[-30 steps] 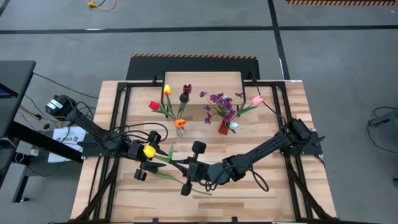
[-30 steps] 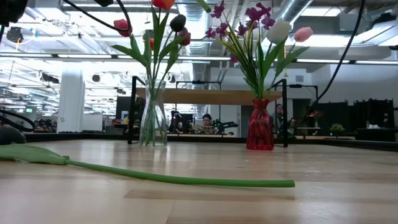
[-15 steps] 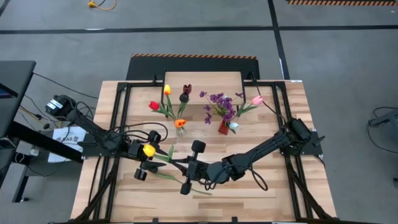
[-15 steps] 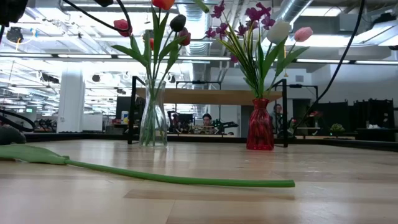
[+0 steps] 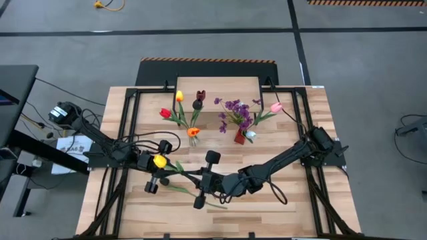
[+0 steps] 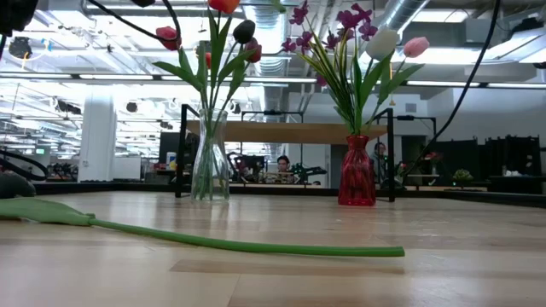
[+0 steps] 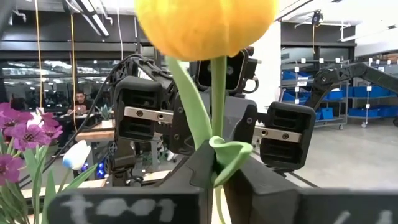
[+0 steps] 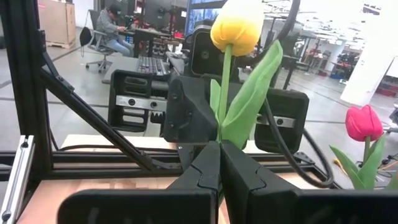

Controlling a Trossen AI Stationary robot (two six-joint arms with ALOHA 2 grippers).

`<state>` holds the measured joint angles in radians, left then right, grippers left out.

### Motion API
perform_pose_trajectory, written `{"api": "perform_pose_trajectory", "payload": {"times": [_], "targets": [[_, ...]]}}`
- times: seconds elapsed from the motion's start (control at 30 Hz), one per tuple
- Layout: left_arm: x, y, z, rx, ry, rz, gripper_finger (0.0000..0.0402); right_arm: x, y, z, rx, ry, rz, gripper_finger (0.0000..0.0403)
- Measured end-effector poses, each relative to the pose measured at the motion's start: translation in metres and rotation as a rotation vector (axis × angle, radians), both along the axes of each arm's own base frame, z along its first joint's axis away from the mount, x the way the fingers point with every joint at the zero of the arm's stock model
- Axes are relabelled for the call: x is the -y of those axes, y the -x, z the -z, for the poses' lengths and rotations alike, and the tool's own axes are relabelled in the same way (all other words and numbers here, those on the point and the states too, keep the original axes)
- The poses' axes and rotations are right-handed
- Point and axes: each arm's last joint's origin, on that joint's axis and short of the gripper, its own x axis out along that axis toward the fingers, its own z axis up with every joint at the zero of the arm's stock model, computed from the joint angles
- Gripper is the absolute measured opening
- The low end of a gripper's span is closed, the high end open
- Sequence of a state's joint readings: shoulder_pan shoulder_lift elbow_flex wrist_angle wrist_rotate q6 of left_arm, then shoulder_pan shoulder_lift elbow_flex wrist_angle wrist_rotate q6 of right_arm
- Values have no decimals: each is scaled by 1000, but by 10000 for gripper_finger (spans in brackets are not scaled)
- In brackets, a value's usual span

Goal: Pick and place flowers into a vace then onto a shelf
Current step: Put the yellow flower into the transparent flower vase

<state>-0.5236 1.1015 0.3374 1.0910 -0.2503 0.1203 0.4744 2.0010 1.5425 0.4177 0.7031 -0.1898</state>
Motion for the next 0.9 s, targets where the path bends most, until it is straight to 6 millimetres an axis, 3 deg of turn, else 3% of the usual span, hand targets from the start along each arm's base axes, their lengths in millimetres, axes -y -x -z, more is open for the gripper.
{"api": "perform_pose_trajectory", "payload": {"times": [0.23,0.6,0.9], "targets": [[0,0,1,-9,-6,2,3,0,0,2,-15,-6,0,19],[1,-1,3,-28,-16,1,1,-1,1,2,-15,-20,2,160],[1,-1,5,-43,-25,1,1,-13,6,2,-17,-12,-25,232]]}}
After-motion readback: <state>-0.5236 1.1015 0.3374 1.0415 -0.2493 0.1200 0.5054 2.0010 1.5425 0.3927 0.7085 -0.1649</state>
